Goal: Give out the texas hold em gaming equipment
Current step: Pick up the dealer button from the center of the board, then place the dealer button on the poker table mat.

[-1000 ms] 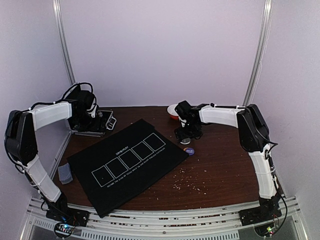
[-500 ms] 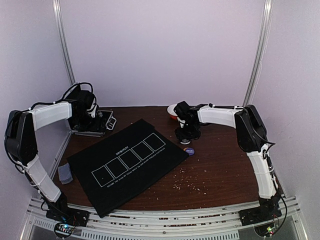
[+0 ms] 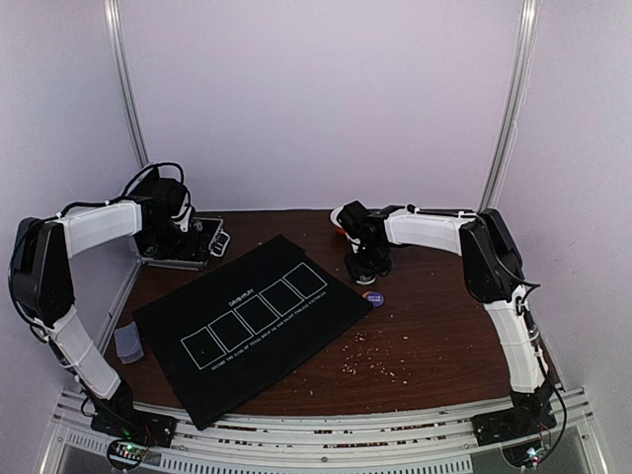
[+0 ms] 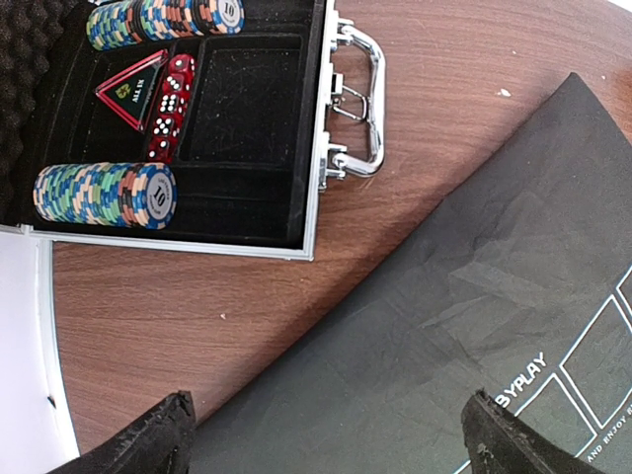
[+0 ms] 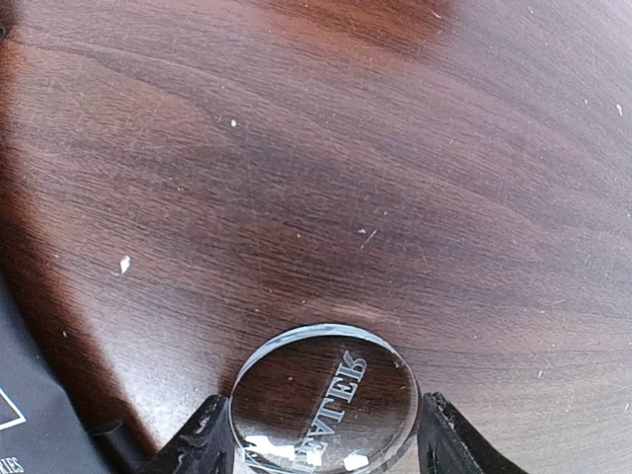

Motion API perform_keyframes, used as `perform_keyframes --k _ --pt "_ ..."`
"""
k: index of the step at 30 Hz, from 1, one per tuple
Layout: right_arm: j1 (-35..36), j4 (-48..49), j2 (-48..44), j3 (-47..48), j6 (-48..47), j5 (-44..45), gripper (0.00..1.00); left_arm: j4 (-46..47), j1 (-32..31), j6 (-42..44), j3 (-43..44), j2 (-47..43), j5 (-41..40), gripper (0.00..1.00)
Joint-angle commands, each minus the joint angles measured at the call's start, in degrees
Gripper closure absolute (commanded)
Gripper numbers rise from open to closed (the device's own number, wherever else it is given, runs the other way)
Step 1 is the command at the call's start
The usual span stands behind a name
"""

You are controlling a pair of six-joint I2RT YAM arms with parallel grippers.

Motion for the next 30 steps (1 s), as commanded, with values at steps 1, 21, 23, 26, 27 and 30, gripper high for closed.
perform_keyframes --k 1,21,23,26,27,30 --pt "0.24 -0.47 -2.11 -0.32 -0.67 1.53 0.55 1.69 -0.07 0.94 -0.12 -1.91 -0.62 0.02" --pt "6.61 4.35 -11.9 -7.14 -10.47 -9.27 0.59 2.12 0.0 1.02 -0.02 -2.25 -0.28 0.02" --pt "9.8 4.74 -13.78 -10.01 -13.29 -10.51 0.59 2.19 -0.11 1.04 -0.04 -2.29 -0.24 0.02" --pt "14.51 3.38 -15.1 -12.81 -16.27 -13.56 0.59 2.22 -0.08 0.91 0.04 -2.2 0.06 0.02" --pt "16.26 2.86 -15.26 -13.39 -17.09 -14.76 0.6 2.22 -0.06 0.88 0.04 -2.16 0.26 0.02" --pt "20.93 2.74 -14.89 -14.96 -18.88 -17.71 0.6 2.37 -0.06 0.79 -0.08 -2.4 0.56 0.02"
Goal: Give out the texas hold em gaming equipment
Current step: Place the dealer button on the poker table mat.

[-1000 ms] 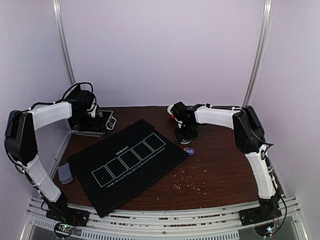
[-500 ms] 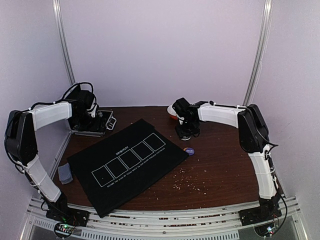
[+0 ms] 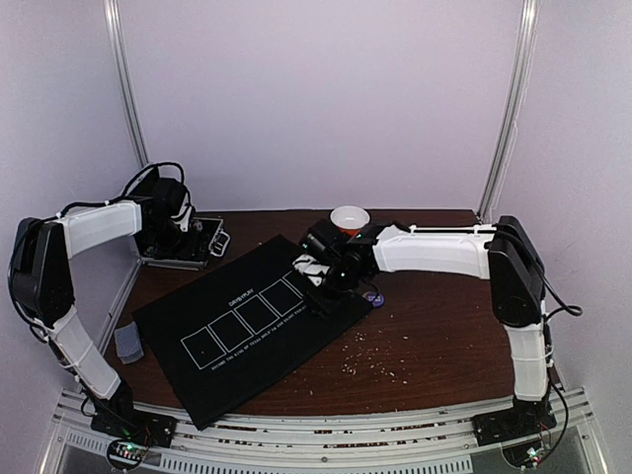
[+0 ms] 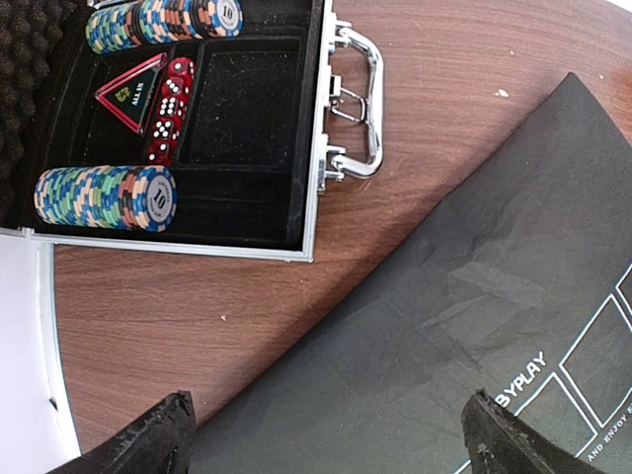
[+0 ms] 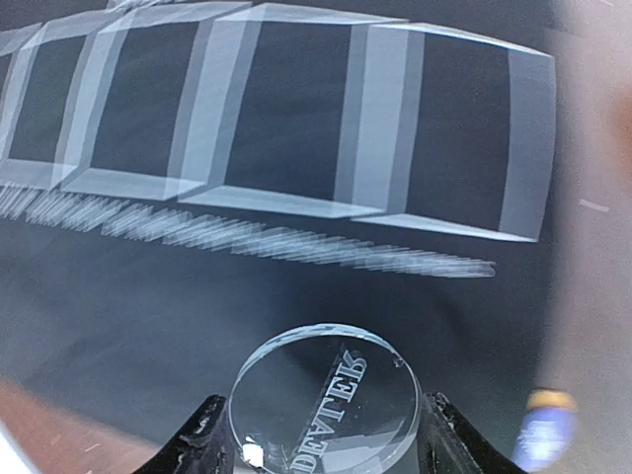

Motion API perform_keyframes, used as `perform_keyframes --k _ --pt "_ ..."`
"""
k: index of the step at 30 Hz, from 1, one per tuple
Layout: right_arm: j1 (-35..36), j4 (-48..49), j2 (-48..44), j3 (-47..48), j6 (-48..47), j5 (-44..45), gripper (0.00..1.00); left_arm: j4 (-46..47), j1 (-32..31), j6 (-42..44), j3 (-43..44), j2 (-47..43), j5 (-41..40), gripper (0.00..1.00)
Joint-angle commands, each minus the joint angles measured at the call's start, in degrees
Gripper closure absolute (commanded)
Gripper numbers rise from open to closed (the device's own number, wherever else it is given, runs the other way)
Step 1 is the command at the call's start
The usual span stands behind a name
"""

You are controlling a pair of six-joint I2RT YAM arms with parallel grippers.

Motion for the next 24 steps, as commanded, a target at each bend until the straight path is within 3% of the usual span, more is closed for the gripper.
perform_keyframes --k 1,7,14,16,18,24 --pt "6.31 -1.71 -0.69 -2.6 -5.32 -6.03 0.6 2.26 -0.08 0.34 -0.17 -2.49 0.57 0.02" --pt "10.66 -4.36 5.46 1.8 -5.01 0.68 0.61 3.0 -0.12 0.38 -1.37 -3.77 0.62 0.02" --pt "11.08 -4.83 8.99 6.97 -3.78 5.38 0.58 3.24 -0.08 0.53 -1.71 -4.4 0.46 0.02" --pt "11.11 -5.13 9.04 6.95 -3.9 5.73 0.39 3.41 -0.05 0.62 -1.88 -4.6 0.17 0.02" --pt "11.04 -6.15 8.22 7.08 -3.6 6.39 0.04 3.33 -0.06 0.64 -1.76 -4.54 -0.01 0.02" --pt "4.89 -0.76 -2.8 1.65 0.29 5.63 0.0 3.34 -0.02 0.71 -1.21 -4.31 0.24 0.02"
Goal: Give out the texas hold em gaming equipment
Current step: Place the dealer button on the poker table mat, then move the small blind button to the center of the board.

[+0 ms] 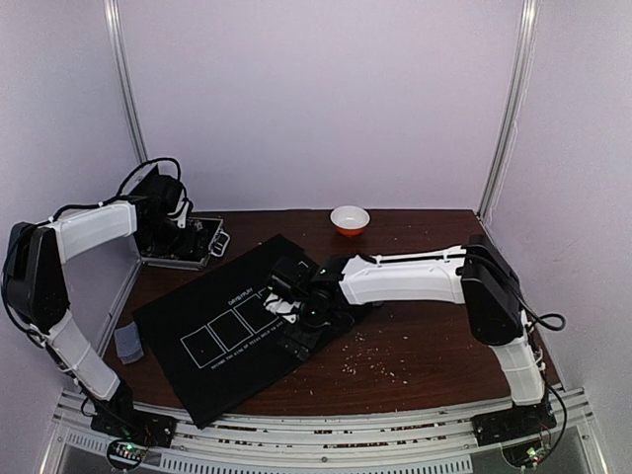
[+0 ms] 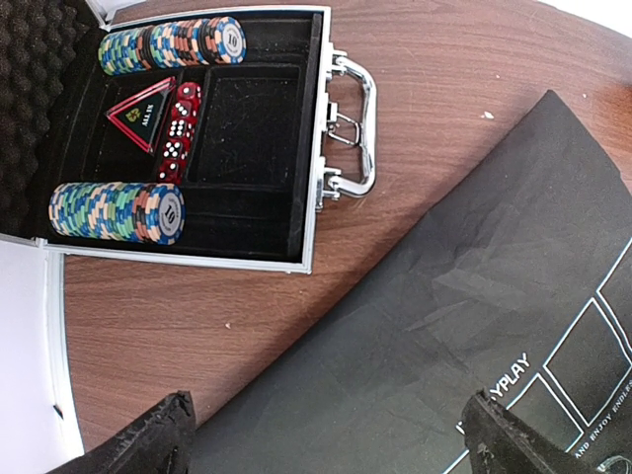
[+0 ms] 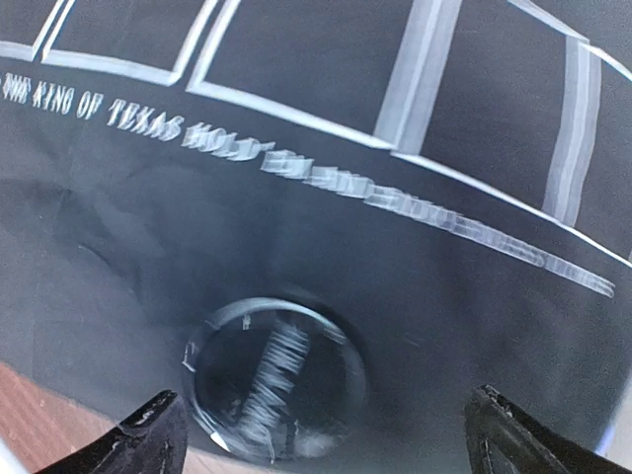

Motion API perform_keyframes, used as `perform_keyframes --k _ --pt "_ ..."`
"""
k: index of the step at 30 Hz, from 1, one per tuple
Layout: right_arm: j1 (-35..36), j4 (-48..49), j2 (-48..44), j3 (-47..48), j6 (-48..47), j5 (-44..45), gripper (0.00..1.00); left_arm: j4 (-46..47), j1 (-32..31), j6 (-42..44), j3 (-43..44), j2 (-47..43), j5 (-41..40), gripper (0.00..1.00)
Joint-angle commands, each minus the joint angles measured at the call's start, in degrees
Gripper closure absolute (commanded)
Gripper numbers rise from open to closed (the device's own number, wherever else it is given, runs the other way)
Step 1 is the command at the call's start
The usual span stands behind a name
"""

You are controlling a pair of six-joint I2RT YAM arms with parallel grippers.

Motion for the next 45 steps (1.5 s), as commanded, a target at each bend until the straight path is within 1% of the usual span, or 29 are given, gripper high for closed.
perform_keyframes --k 1,4,6,9,10,16,19,23,26,29,34,45 --pt "-7.47 2.99 -11.03 -3.87 4.43 -0.21 0.0 1.78 -0.05 0.72 -0.12 -1.47 0.14 0.02" --pt "-15.62 2.42 -14.47 -7.99 6.15 -1.46 0.0 1.85 -0.04 0.77 -0.04 -1.29 0.01 0.02" --pt "-21.44 0.15 -14.66 -9.8 7.81 -0.71 0.03 1.87 -0.07 0.82 0.04 -1.06 -0.08 0.02" --pt "-28.78 -3.43 -11.78 -7.61 12.27 -0.8 0.11 1.8 -0.09 0.86 0.19 -0.55 0.0 0.02" --pt "-29.47 -4.02 -10.62 -6.47 13.68 -0.2 0.12 1.83 -0.06 0.84 0.23 -0.43 0.05 0.02" --pt "-29.16 -1.8 -2.88 -1.65 18.27 1.77 0.15 1.78 -0.07 0.85 0.5 0.22 0.26 0.02" --pt "-28.03 -2.86 0.92 0.75 19.32 4.2 0.15 1.78 -0.02 0.92 0.43 -0.06 0.2 0.02" --pt "-25.85 -1.29 2.36 1.58 18.92 4.93 0.16 1.78 -0.06 0.96 0.41 -0.02 -0.12 0.02" --pt "-24.71 -3.1 2.8 1.56 18.43 6.89 0.17 1.66 -0.08 1.06 0.65 0.37 0.15 0.02" --pt "-24.06 -5.34 2.2 -1.11 18.1 10.18 0.19 1.78 -0.08 1.05 0.63 0.44 0.03 0.02" --pt "-23.63 -5.76 -1.7 -8.35 18.63 11.48 0.23 1.7 -0.07 1.03 1.01 1.09 0.3 0.02" --pt "-24.56 -7.01 -8.88 -18.96 19.24 13.13 0.23 1.52 -0.06 1.0 1.38 1.54 0.53 0.02"
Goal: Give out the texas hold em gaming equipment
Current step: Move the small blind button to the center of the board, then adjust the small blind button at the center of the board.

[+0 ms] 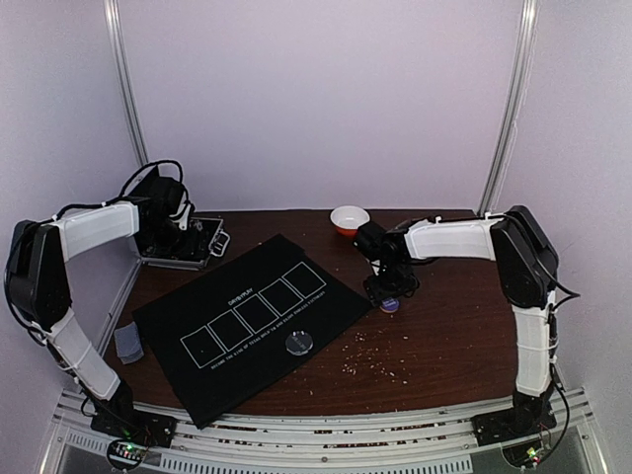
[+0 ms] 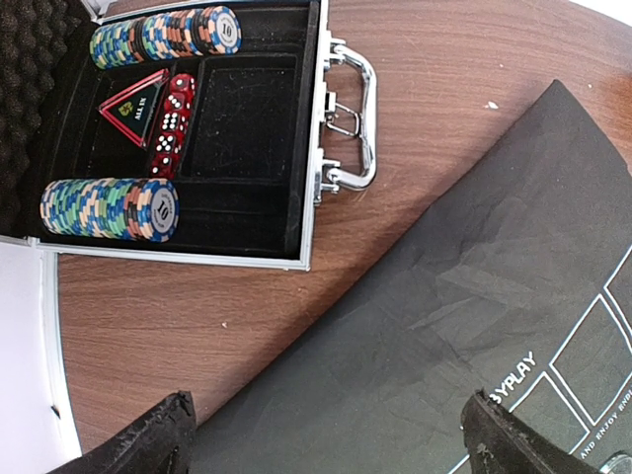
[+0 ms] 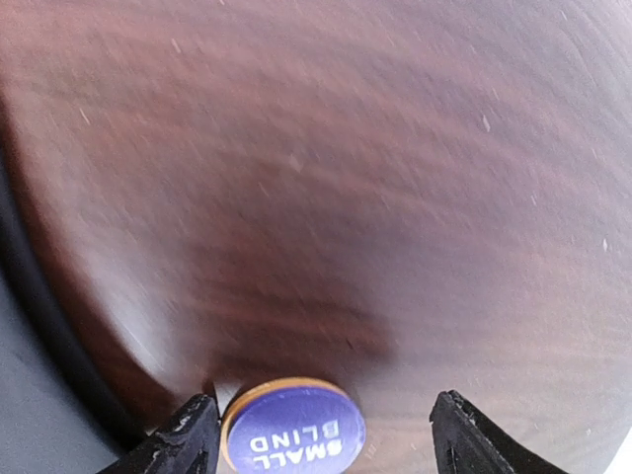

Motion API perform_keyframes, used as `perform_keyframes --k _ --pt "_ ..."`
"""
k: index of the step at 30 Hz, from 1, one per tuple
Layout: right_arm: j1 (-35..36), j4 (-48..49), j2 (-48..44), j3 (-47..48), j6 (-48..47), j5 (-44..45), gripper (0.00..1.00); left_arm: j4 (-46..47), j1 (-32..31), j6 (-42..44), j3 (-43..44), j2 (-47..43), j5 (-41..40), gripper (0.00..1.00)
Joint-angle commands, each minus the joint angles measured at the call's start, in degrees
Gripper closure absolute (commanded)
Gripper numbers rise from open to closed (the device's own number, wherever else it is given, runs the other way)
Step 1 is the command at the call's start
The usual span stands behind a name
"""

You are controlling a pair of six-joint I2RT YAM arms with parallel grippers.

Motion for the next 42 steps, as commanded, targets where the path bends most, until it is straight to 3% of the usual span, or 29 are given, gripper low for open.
perform_keyframes --k 1,8,15,30,42 --pt "-1.29 -5.41 -1.82 -4.48 0.0 1.95 0.23 1.48 -0.08 0.53 1.36 0.47 0.36 0.02" --pt "-4.37 0.08 -7.29 -8.7 -2.83 -10.18 0.22 1.47 -0.06 0.41 1.68 0.89 0.86 0.02" --pt "-7.67 6.3 -8.2 -11.58 -2.9 -17.87 0.33 1.56 -0.05 0.41 1.4 0.52 0.66 0.03" --pt "-6.5 2.76 -6.15 -7.71 -3.32 -9.23 0.52 1.52 0.01 0.88 0.83 -0.22 -0.6 0.02" --pt "-5.44 0.95 -4.92 -7.66 -2.85 -11.83 0.47 1.83 -0.1 0.88 0.58 -0.12 0.01 0.02"
